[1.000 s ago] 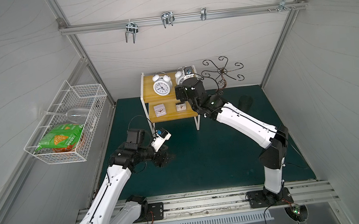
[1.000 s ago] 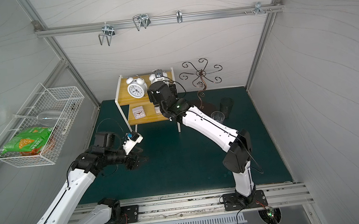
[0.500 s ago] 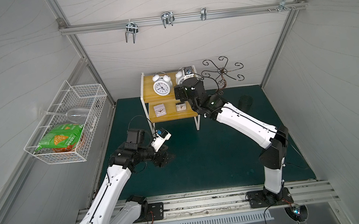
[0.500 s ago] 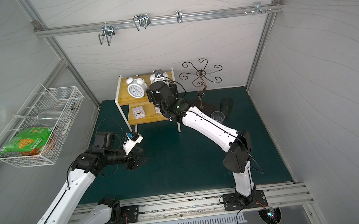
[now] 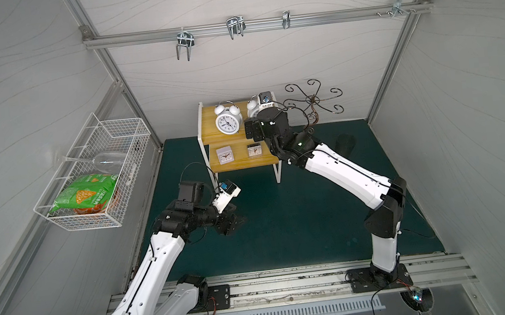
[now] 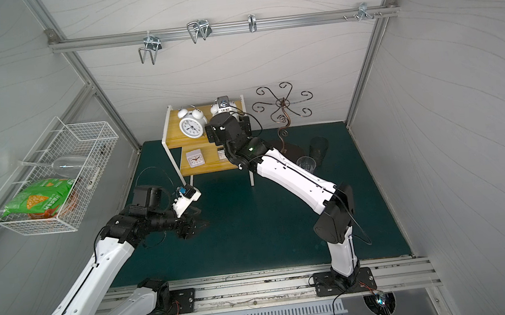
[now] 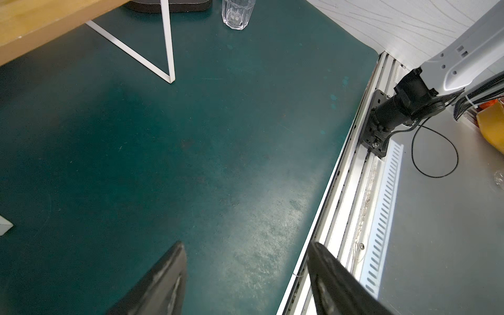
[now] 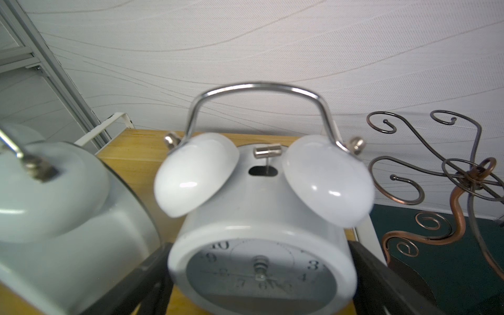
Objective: Place the alarm clocks on the shelf by style
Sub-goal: Place the alarm on the shelf.
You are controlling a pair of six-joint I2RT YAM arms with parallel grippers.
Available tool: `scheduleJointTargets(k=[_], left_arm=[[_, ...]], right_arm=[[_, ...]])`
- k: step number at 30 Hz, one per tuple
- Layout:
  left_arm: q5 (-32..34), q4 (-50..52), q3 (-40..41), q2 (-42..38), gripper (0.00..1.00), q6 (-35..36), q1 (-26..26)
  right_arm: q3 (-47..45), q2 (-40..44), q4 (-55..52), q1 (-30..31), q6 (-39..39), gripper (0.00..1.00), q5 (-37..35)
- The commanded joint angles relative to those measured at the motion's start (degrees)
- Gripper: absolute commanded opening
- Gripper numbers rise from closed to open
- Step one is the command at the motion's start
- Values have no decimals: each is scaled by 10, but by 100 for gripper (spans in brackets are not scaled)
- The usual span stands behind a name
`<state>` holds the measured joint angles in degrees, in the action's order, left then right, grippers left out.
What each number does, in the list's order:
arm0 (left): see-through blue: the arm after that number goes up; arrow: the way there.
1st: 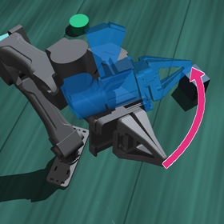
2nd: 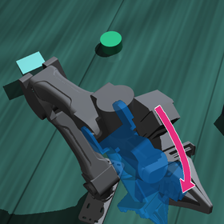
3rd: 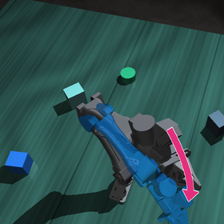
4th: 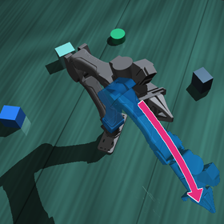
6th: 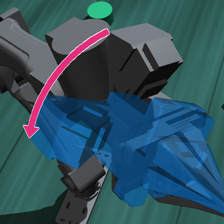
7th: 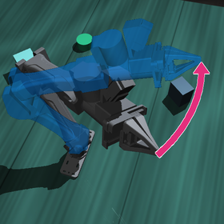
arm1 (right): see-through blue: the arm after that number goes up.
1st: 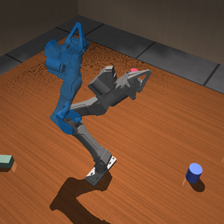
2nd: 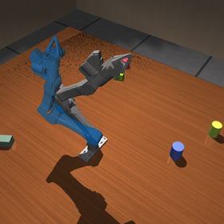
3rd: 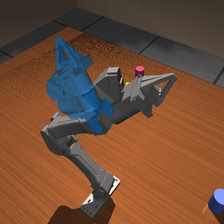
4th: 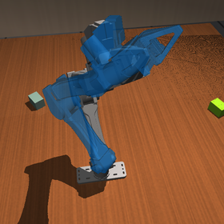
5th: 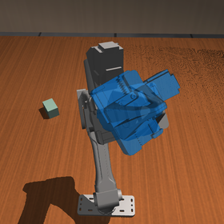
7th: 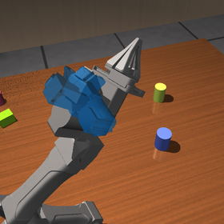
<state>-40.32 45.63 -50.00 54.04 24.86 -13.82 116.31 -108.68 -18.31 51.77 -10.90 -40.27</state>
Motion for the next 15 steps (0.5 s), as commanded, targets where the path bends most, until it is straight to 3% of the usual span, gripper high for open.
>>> scheduleJointTargets(k=[1,15], left_arm=[[-2,-9,-4,-7,73,4,-1],[23,-35,6,-8,74,-7,-2]], right_arm=[[4,34,-7,8,2,99,-9],[-90,128,-16,11,-23,99,39]])
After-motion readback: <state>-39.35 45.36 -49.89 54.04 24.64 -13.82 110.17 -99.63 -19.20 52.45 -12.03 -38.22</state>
